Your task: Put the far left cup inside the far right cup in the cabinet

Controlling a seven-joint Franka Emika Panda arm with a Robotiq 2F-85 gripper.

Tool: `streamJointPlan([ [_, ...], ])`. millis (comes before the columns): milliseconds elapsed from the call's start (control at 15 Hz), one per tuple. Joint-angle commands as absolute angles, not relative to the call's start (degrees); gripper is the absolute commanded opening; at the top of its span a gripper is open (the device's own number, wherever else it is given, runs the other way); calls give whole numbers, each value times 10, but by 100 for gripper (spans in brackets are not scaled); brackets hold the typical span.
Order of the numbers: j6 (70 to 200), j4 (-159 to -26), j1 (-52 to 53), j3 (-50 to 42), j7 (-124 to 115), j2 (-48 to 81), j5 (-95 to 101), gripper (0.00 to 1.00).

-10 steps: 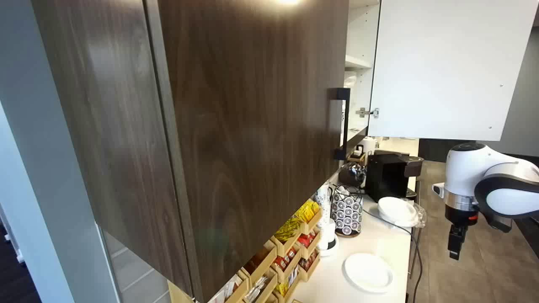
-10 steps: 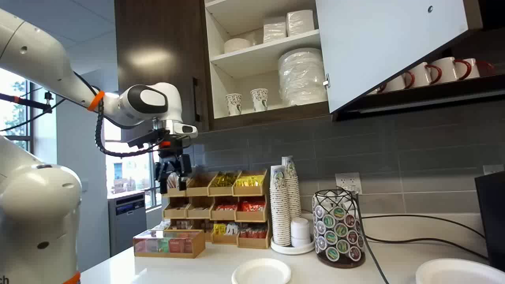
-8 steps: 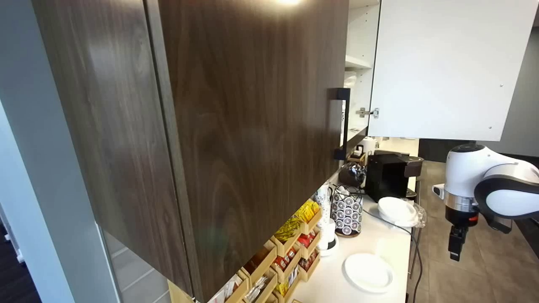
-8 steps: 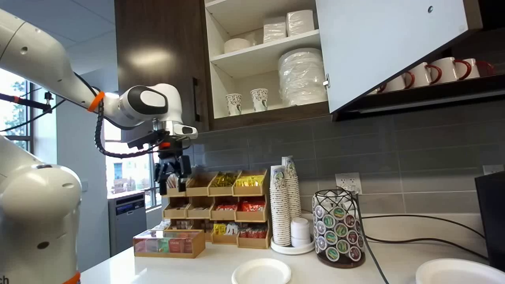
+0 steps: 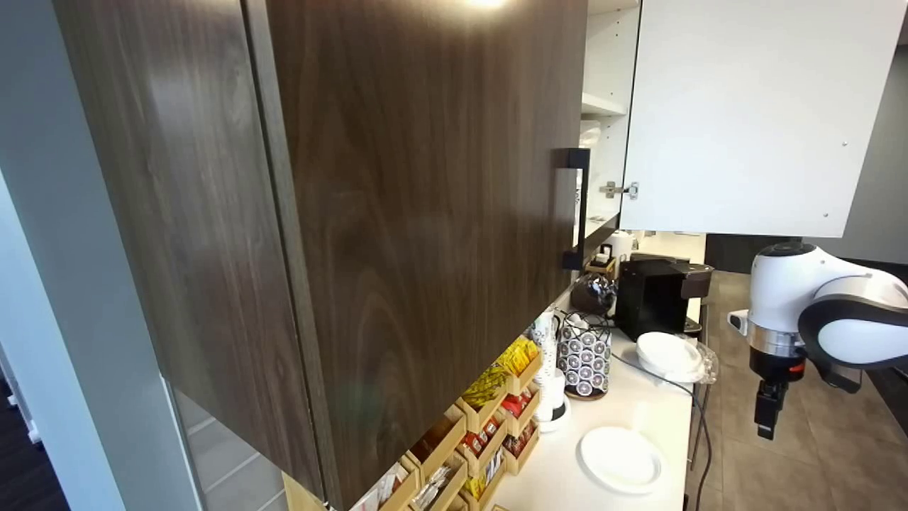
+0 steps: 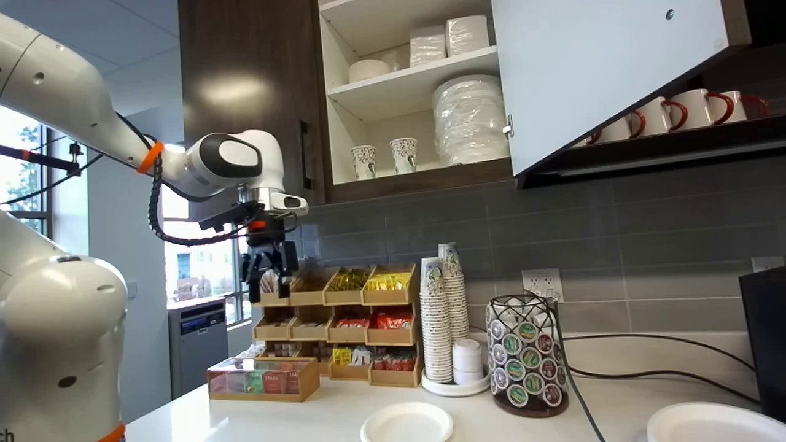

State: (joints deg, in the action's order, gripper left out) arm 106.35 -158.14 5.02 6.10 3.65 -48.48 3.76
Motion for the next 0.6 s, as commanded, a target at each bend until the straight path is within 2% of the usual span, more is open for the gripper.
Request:
streamJointPlan([
  [0,1091,-1534,49,51,23,-479,40,100],
  [533,1241,-1348,16,68,-81,-430,25,100],
])
